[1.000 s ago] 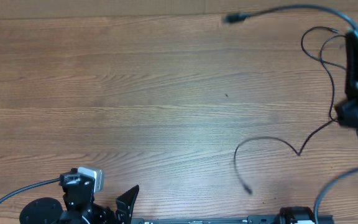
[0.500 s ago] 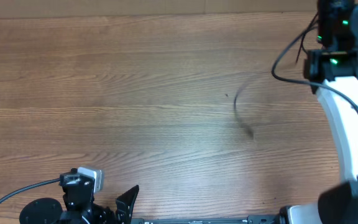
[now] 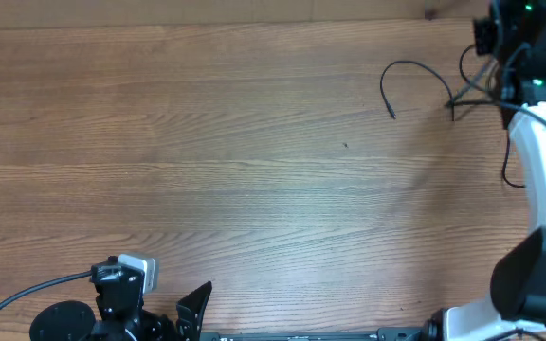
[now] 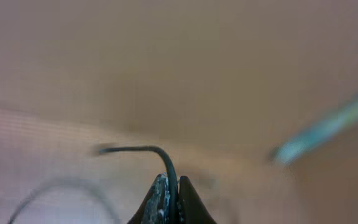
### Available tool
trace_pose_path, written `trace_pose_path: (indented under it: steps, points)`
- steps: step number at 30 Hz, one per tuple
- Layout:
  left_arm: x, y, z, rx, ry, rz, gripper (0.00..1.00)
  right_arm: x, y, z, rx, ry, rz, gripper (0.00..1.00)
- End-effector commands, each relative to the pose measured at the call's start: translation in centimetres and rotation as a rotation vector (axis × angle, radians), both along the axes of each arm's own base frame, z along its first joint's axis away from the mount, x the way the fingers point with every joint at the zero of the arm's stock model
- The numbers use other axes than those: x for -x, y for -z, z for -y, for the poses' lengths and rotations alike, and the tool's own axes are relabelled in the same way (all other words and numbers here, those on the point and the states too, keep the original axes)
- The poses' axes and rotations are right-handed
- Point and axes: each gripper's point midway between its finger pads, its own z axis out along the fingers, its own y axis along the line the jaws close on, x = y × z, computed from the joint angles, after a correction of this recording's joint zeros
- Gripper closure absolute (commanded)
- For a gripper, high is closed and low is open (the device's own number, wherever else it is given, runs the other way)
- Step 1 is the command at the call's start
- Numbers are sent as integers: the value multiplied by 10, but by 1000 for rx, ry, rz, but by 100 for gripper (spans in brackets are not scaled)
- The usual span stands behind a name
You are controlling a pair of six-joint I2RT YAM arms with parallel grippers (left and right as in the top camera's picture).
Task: Untangle cables
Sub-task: 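Carry the cable up to the top right and drop it there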
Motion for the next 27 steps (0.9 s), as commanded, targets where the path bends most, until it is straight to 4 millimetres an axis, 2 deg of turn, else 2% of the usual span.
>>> trace_pose_path:
  steps: [1, 3, 6, 12, 17, 21, 24, 27]
  points:
    - [1, -2, 0, 2, 3, 9, 0, -4, 60, -7, -217, -24, -125, 96]
    - [1, -2, 0, 2, 3, 9, 0, 1, 94, -7, -242, -14, -219, 96]
    - [1, -2, 0, 2, 3, 9, 1, 2, 112, -14, -253, -21, -272, 96]
    - [1, -2, 0, 2, 3, 9, 0, -4, 107, -47, -224, -93, -265, 96]
    - [1, -2, 0, 2, 3, 9, 0, -9, 96, -60, -147, -61, -237, 96]
    - [1, -2, 0, 2, 3, 9, 1, -10, 96, -75, -141, -88, -238, 96]
    - [1, -2, 0, 2, 3, 9, 1, -8, 99, -71, -128, -63, -252, 96]
    - [1, -2, 0, 2, 3, 9, 0, -4, 107, -50, -79, 32, -276, 96]
